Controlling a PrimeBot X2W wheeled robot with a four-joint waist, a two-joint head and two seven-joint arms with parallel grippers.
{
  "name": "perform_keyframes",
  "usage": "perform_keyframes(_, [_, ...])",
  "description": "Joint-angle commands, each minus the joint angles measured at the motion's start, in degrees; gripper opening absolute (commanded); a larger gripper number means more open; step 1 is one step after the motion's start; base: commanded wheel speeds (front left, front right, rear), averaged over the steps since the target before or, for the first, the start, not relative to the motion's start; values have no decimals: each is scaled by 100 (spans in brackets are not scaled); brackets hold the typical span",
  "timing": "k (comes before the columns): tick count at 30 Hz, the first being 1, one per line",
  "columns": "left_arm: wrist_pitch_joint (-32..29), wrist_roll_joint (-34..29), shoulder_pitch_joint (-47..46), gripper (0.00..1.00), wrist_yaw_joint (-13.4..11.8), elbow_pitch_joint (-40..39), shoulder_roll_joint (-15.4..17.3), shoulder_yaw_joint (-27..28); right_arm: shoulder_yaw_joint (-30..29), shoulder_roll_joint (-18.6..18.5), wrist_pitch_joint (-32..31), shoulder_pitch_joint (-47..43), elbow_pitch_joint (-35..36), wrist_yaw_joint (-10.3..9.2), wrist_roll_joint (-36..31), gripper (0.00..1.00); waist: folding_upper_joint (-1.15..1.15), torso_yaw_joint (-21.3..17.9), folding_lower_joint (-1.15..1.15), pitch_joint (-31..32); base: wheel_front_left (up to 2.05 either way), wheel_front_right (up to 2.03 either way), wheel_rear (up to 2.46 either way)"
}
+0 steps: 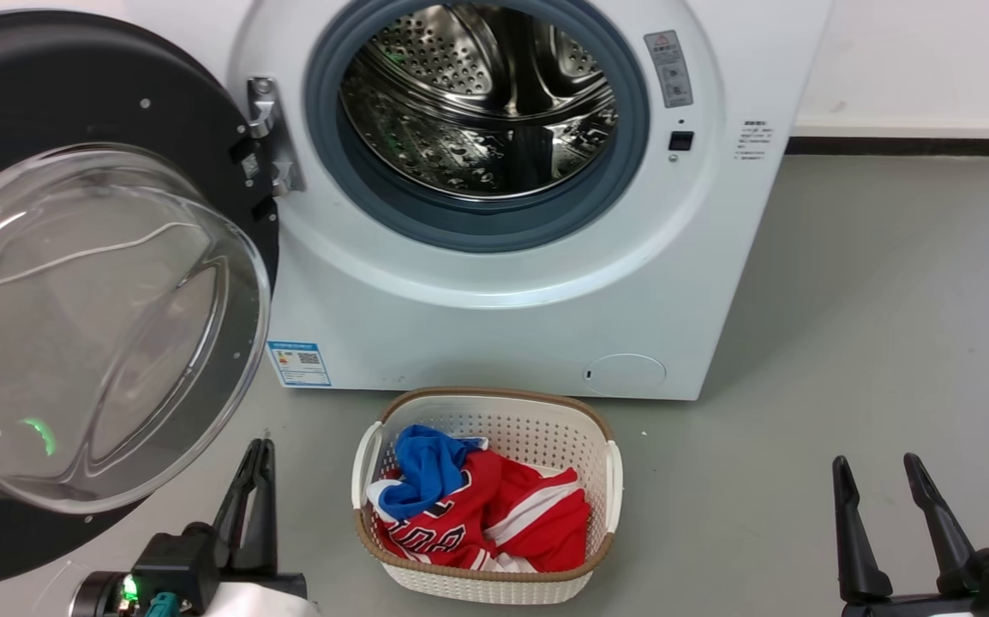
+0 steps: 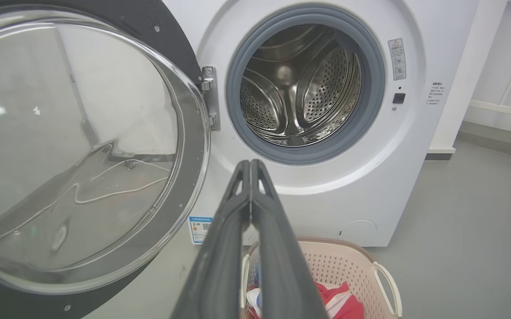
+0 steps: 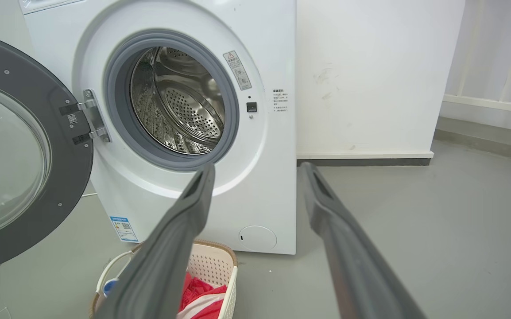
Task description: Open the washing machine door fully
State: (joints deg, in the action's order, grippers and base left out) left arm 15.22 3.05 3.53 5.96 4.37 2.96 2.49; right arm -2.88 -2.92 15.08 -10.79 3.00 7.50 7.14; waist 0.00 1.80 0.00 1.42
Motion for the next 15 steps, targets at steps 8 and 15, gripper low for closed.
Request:
perform_keyframes(8, [-13,52,34,100,-192,135,-10,4,18,9,12,-40,23,-1,24,100,0,-223,0,-53,0,0,0])
perform_keyframes(15, [-13,76,63,100,-239,192,-10,13,-7,9,12,-59,36,-1,56,100,0,-297,0,-71,0,0,0])
